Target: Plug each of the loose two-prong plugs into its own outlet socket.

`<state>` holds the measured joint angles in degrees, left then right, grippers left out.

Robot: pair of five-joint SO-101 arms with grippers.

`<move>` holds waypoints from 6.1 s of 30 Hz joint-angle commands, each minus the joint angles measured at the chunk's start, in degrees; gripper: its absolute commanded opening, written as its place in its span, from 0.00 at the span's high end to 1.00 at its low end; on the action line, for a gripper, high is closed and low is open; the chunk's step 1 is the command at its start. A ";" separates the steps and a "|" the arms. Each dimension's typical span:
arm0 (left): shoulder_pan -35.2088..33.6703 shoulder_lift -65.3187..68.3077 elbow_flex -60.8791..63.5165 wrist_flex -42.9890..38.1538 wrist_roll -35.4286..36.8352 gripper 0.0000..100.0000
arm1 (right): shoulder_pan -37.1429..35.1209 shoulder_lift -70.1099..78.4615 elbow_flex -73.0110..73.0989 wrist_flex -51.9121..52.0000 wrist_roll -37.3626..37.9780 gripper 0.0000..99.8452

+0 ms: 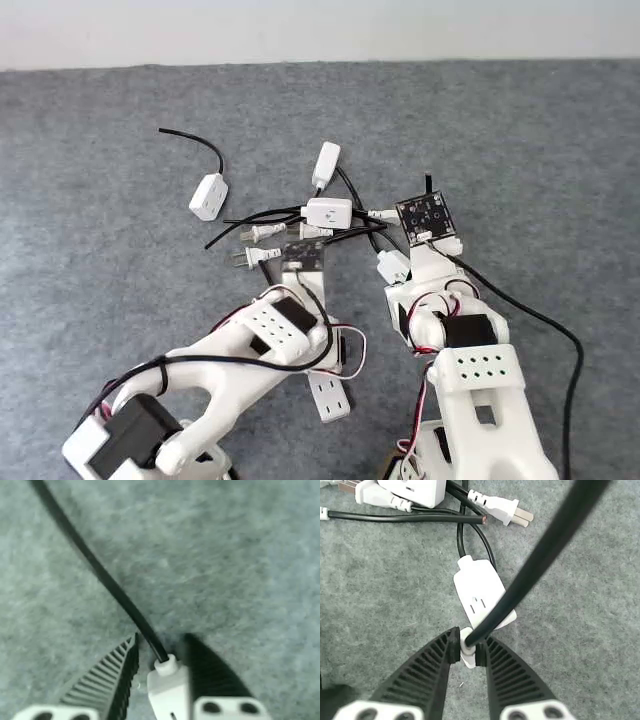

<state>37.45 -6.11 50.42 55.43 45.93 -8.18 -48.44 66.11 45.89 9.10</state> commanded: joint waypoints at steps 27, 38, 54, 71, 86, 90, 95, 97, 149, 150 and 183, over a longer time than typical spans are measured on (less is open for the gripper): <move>-12.48 1.14 -15.43 -6.15 -7.74 0.99 | 0.57 0.22 -3.69 -1.10 -0.62 0.99; -14.07 13.71 -17.80 -8.79 -3.34 0.99 | 0.48 0.31 -3.69 -1.10 -0.62 0.99; -13.71 12.75 -18.33 -8.79 -13.89 0.63 | 0.40 0.31 -3.69 -1.10 -0.62 0.99; -14.07 -13.01 -2.15 -8.62 -12.66 0.38 | 0.22 0.31 -3.60 -1.01 -0.62 0.99; -29.19 -28.92 1.36 8.44 -21.19 0.38 | -7.25 0.22 -7.82 12.18 3.60 0.99; -31.03 -31.56 3.56 8.70 -21.27 0.38 | -9.01 0.22 -10.46 18.24 6.33 0.99; -33.67 -32.09 5.76 8.70 -21.27 0.38 | -10.33 0.31 -11.87 21.32 6.68 0.99; -35.34 -31.47 5.76 8.79 -21.19 0.39 | -11.65 0.31 -13.80 24.31 7.21 0.99; -55.38 -30.15 19.47 -8.26 -57.76 0.95 | -13.14 20.53 -13.63 3.03 -0.62 0.90; -55.38 -30.24 19.47 -8.26 -57.76 0.95 | -13.23 20.53 -12.66 1.98 -0.53 0.89; -55.38 -30.15 19.47 -8.26 -57.93 0.95 | -13.14 30.99 -13.71 -5.41 2.29 0.90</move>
<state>-17.58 -35.12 70.11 48.40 -11.65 -21.54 -17.32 55.30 42.11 10.77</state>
